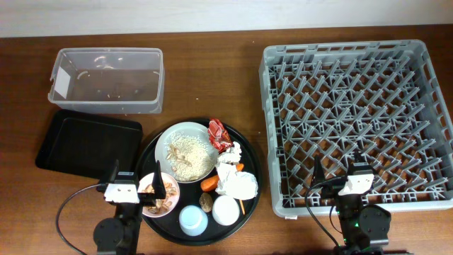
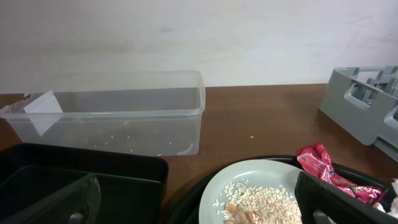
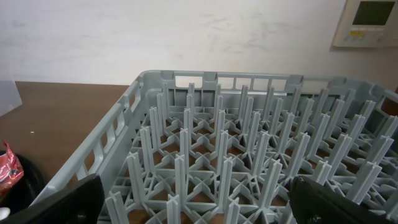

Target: Sort waste into correct bins and load items into the dishwasher rack

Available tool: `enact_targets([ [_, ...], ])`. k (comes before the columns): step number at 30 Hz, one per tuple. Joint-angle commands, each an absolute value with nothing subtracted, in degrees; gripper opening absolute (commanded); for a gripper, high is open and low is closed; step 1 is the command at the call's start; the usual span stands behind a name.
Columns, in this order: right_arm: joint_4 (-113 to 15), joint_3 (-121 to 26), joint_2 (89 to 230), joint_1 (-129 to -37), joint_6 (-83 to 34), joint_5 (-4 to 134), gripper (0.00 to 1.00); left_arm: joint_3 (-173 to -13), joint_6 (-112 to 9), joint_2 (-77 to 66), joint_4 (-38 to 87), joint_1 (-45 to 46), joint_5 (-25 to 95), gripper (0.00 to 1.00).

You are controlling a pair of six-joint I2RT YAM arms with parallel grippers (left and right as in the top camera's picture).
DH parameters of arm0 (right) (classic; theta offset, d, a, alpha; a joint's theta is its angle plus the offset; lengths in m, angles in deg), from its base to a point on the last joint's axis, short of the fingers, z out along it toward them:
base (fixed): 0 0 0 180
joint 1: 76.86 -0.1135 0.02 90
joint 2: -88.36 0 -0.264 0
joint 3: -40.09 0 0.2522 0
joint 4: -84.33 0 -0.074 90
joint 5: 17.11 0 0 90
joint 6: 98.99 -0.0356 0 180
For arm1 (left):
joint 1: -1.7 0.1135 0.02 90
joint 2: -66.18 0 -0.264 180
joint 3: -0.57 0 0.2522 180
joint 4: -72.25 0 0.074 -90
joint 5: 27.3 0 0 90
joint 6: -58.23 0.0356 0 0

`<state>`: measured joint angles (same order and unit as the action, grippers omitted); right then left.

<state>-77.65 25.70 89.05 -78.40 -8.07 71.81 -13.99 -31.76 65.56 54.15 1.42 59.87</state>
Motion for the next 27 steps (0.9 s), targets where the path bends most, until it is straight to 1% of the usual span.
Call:
enact_targets([
  [1,-77.9,26.0,88.7,-78.7,-8.0,71.1,0.98,-13.7,-31.1,65.9,54.1,1.8,59.0,0.99],
  [3,-78.2,26.0,88.7,-78.7,-8.4,69.6,0.98,-13.7,-31.1,65.9,54.2,1.8,58.3,0.99],
  [5,-78.1,25.9,88.7,-78.7,-12.7,69.6,0.98,-13.8,-31.1,65.9,54.1,1.8,58.3,0.99],
  [6,-77.4,25.3,88.7,-78.7,-12.9,69.1,0.98,-14.1,-31.1,65.8,53.6,1.8,58.4,0.99],
  [8,-77.2,23.4,88.7,-78.7,-12.9,68.4,0.98,-16.1,-31.1,65.8,50.1,1.8,58.4,0.99],
  [11,-68.1,16.4,89.2,-78.7,-13.0,68.4,0.98,-22.5,-31.1,63.8,42.5,1.8,58.4,0.99],
  [14,-59.4,8.9,90.8,-78.7,-12.9,68.4,0.98,-29.1,-31.1,59.0,38.0,1.8,58.4,0.99],
  [17,-48.7,0.1,98.0,-78.7,-12.9,68.4,0.98,-41.0,-31.1,45.0,31.2,1.8,58.1,0.99],
  [19,-44.6,-3.6,103.0,-78.7,-12.9,68.4,0.98,-45.7,-31.1,38.8,29.0,1.8,57.5,0.99],
  [22,-36.9,-12.3,114.9,-78.7,-12.9,68.4,0.98,-56.5,-31.1,23.6,22.8,1.7,54.2,0.99],
  [25,-29.1,-19.4,125.5,-78.7,-12.9,67.9,0.98,-69.0,-31.1,10.5,12.7,1.7,52.9,0.99],
  [27,-26.7,-22.4,130.8,-78.7,-12.9,65.3,0.98,-77.1,-31.0,2.9,5.0,1.7,52.4,0.99],
])
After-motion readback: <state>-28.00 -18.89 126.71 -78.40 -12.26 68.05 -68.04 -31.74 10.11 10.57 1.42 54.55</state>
